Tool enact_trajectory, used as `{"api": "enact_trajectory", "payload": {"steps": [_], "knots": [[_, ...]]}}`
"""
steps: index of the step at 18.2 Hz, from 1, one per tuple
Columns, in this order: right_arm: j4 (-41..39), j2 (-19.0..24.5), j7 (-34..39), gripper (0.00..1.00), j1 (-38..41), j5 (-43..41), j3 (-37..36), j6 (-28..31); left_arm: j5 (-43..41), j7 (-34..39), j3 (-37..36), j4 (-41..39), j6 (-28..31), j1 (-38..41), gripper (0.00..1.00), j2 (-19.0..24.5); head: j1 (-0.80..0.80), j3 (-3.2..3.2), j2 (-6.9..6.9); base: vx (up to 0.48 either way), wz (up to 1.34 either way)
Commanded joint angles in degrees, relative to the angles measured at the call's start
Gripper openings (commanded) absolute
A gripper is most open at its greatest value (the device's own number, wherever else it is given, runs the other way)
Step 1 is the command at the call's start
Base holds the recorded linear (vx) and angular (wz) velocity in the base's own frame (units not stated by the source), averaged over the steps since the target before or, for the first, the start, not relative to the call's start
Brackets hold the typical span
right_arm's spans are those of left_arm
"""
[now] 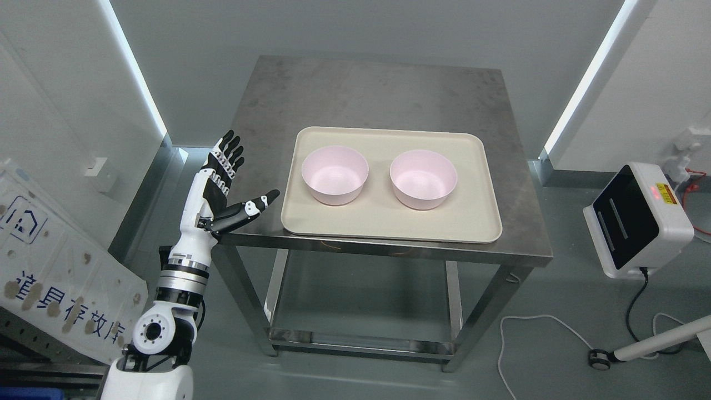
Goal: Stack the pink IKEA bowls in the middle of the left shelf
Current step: 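Reach the left hand toward the pink bowl nearer the left hand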
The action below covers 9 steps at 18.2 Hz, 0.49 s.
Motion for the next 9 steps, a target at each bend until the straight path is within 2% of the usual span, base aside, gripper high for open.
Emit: {"api": "enact_trajectory", "payload": {"steps": [1, 3, 6, 8, 9], "knots": [[-1.93, -1.00, -0.02, 1.00, 0.09, 0.00, -0.62, 0.01, -0.07, -0.28, 0.67, 0.17, 0.29, -1.09, 1.00, 1.00, 0.00, 0.00, 0.00, 0.000, 0.00], [-1.93, -1.00, -0.02, 1.00, 0.09, 0.00, -0.62, 0.01, -0.25, -0.37, 0.23, 0.70, 0.55, -3.63, 1.00, 1.00, 0.00, 0.00, 0.00, 0.000, 0.00], [-1.93, -1.00, -0.02, 1.00, 0.09, 0.00, -0.62, 0.01, -0.69, -3.52, -1.35, 8.31, 0.56, -11.26, 1.00, 1.00, 0.00, 0.00, 0.00, 0.000, 0.00], [-1.93, -1.00, -0.02, 1.00, 0.09, 0.00, -0.62, 0.01, -7.06, -9.22, -4.41, 15.26, 0.47, -17.06, 1.00, 1.92, 0.00, 0.00, 0.00, 0.000, 0.00], [-1.93, -1.00, -0.02, 1.00, 0.09, 0.00, -0.62, 0.01, -13.89, -12.47, -7.04, 19.03, 0.47, -20.23, 1.00, 3.24, 0.00, 0.00, 0.00, 0.000, 0.00]]}}
